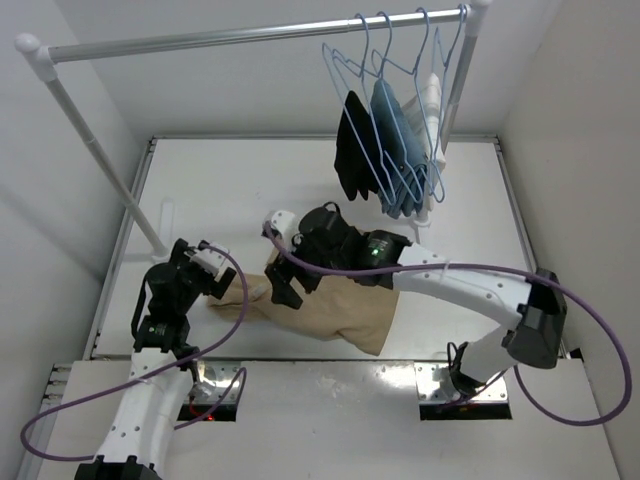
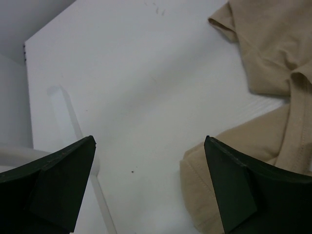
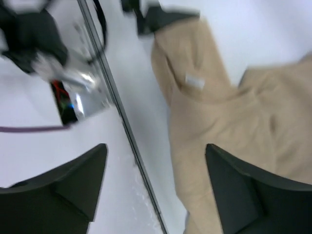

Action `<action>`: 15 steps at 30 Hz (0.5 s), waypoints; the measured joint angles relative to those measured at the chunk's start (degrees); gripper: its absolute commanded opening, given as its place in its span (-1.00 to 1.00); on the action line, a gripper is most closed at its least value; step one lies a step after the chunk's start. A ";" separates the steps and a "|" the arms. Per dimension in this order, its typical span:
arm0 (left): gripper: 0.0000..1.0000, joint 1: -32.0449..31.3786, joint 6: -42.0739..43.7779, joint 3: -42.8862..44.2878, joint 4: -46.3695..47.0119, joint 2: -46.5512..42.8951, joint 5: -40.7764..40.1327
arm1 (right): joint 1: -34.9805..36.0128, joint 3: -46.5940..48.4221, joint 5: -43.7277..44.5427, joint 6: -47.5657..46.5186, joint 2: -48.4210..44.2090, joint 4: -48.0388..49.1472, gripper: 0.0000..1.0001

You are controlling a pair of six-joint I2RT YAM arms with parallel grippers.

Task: Place the t-shirt on the hanger
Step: Grab a hanger with the right arm

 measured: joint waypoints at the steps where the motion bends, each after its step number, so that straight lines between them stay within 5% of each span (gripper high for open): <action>1: 1.00 0.00 -0.57 0.00 0.79 0.00 -1.14 | 0.02 2.08 0.11 0.00 -0.83 -0.50 0.49; 3: 1.00 0.04 -1.68 0.00 2.21 0.00 -3.30 | -0.07 6.67 1.36 0.15 -2.49 -1.51 0.32; 4: 1.00 0.07 -2.01 0.00 2.78 0.00 -4.04 | -0.15 9.09 2.71 0.33 -3.45 -1.62 -0.10; 6: 1.00 0.09 -2.58 0.00 3.48 0.00 -4.90 | -0.37 13.49 6.25 0.13 -5.22 -1.90 -0.33; 15: 1.00 0.11 -2.54 0.04 3.23 0.00 -2.58 | -1.49 27.26 37.03 -4.76 -7.58 2.01 0.41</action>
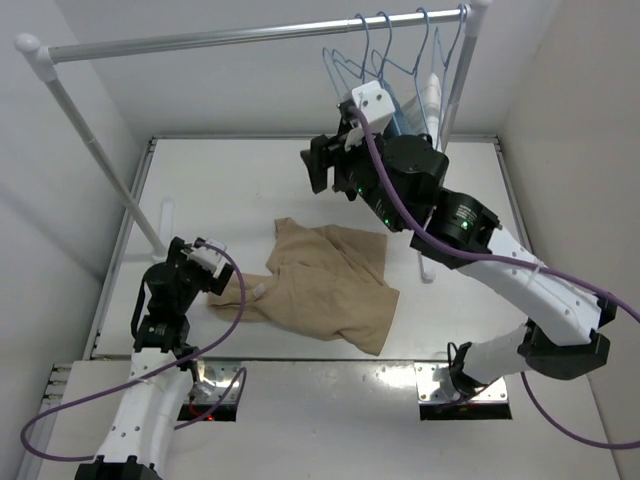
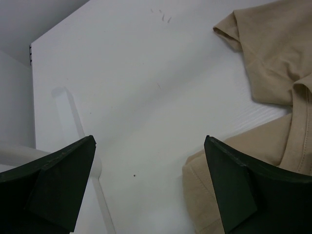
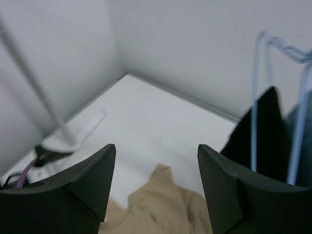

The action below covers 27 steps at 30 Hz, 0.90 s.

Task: Place the t-shirt on the hanger
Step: Grab a hanger with the right arm

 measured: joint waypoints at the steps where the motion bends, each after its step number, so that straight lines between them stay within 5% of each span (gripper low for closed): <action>1: 1.00 0.00 0.04 0.00 -0.22 0.00 0.26 | -0.20 1.09 2.99 -0.66 0.59 0.61 0.41; 11: 1.00 0.00 0.33 0.28 -0.81 0.04 2.19 | -4.90 12.74 18.49 -4.09 7.93 -0.33 0.41; 27: 1.00 0.00 1.29 0.28 -1.62 0.04 3.28 | -14.91 20.96 9.97 3.28 12.70 -13.20 0.27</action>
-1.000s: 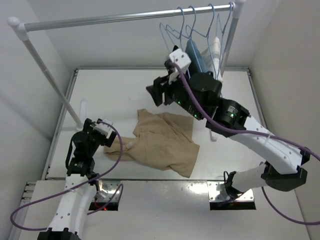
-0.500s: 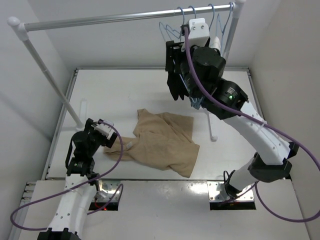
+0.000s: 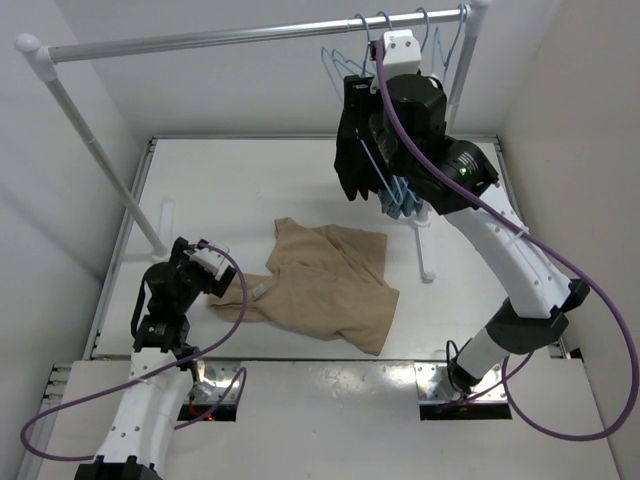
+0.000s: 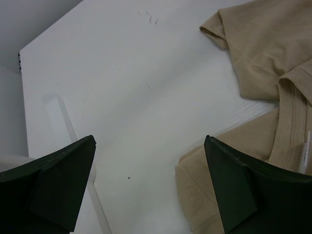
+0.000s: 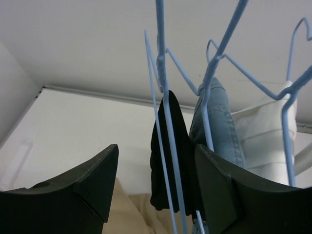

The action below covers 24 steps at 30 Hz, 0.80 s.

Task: Place the t-shirt on the hanger
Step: Grab a hanger with the right arm

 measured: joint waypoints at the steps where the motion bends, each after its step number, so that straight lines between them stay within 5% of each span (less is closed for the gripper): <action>1: 1.00 0.00 0.02 0.00 -0.02 0.00 0.02 | -0.13 0.00 -0.28 0.13 0.17 -0.24 0.27; 10: 1.00 0.00 0.28 0.02 -0.02 0.00 0.24 | -3.06 -1.97 -3.34 2.29 0.55 -1.18 0.21; 13: 1.00 0.00 0.28 0.00 -0.02 0.00 0.26 | -4.17 -3.93 -4.59 2.60 0.55 -1.22 -0.02; 18: 1.00 0.00 0.48 0.00 -0.02 0.00 0.33 | -5.40 -6.05 -8.17 2.75 0.55 -1.01 -0.78; 21: 1.00 0.00 0.55 0.00 -0.02 0.00 0.35 | -5.66 -7.48 -9.92 2.80 0.04 0.42 -1.00; 24: 1.00 0.00 0.70 0.00 -0.02 0.00 0.35 | -5.66 -9.64 -11.30 2.56 -1.20 2.32 -1.00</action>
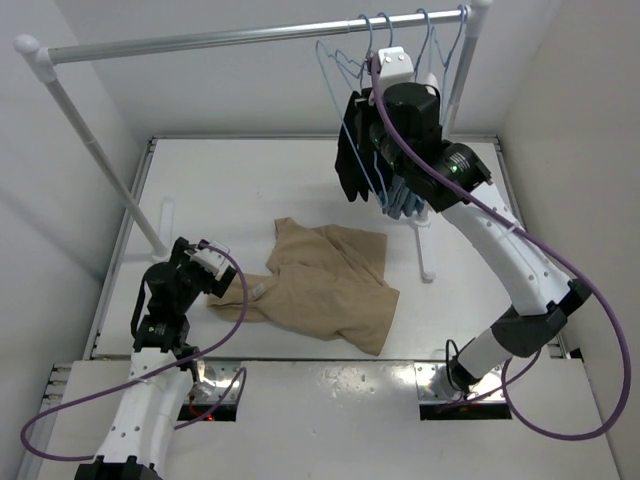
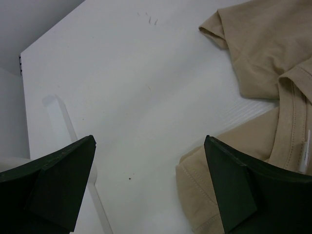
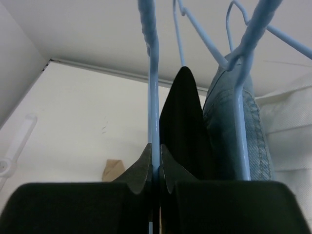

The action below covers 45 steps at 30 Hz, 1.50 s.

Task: Place the t-shirt on the hanger
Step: Grab a hanger with the right arm, then place tshirt on hanger

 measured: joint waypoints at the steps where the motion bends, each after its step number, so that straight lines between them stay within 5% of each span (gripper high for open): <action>1: 1.00 0.00 0.02 0.00 0.00 0.00 0.00 | 0.00 -0.94 -0.57 -0.15 -0.61 0.68 -1.00; 16: 0.48 -0.02 4.22 1.31 -4.13 2.58 9.62 | -0.02 -6.14 -11.13 -7.02 -6.73 8.31 -1.00; 26: 0.41 -3.30 30.38 10.60 -24.30 12.83 16.92 | 0.00 -7.56 -27.39 -9.40 -8.15 10.78 -1.00; 31: -0.16 -4.33 42.18 10.95 -32.83 17.88 13.77 | 0.42 -10.75 -35.08 -9.31 -10.43 11.93 -1.00; 40: -0.20 -4.48 48.89 10.95 -37.40 21.11 13.55 | 0.72 -20.57 -39.39 -7.08 -16.04 13.44 -1.00; 43: -0.47 -4.48 49.27 10.93 -37.31 21.29 13.81 | 0.72 -24.00 -39.50 -6.25 -17.97 13.97 -1.00; 45: -0.47 -4.50 49.00 10.75 -36.41 21.46 13.64 | 0.72 -25.86 -39.52 -5.81 -18.88 14.10 -1.00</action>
